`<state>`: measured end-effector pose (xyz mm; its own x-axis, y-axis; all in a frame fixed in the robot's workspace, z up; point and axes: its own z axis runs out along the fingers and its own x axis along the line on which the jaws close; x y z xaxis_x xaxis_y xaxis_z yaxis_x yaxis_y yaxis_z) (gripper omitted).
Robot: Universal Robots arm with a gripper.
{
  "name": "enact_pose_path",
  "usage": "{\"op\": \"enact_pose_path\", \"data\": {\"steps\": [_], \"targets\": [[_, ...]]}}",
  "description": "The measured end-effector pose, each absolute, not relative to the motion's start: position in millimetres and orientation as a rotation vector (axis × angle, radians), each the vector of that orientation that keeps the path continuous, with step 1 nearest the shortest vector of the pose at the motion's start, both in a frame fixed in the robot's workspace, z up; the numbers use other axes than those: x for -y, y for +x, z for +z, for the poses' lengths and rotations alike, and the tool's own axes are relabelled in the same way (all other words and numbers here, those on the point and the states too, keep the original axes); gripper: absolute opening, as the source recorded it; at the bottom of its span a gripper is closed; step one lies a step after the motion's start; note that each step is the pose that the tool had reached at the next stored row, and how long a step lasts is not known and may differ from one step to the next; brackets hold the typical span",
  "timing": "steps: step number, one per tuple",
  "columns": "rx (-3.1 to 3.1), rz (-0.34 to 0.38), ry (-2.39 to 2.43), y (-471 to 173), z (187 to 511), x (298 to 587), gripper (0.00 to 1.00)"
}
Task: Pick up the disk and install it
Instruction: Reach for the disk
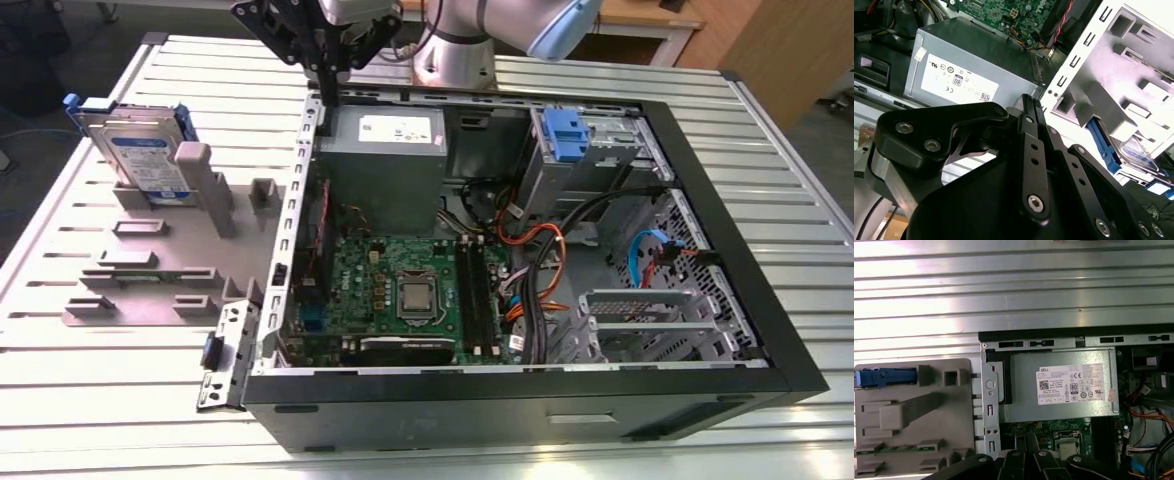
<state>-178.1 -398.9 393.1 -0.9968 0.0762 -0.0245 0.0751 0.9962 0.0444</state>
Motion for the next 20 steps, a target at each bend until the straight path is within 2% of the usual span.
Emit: {"op": "enact_pose_path", "data": {"steps": [20], "targets": [[-3.112,0.068,0.118,-189,393,399,0.15]]}}
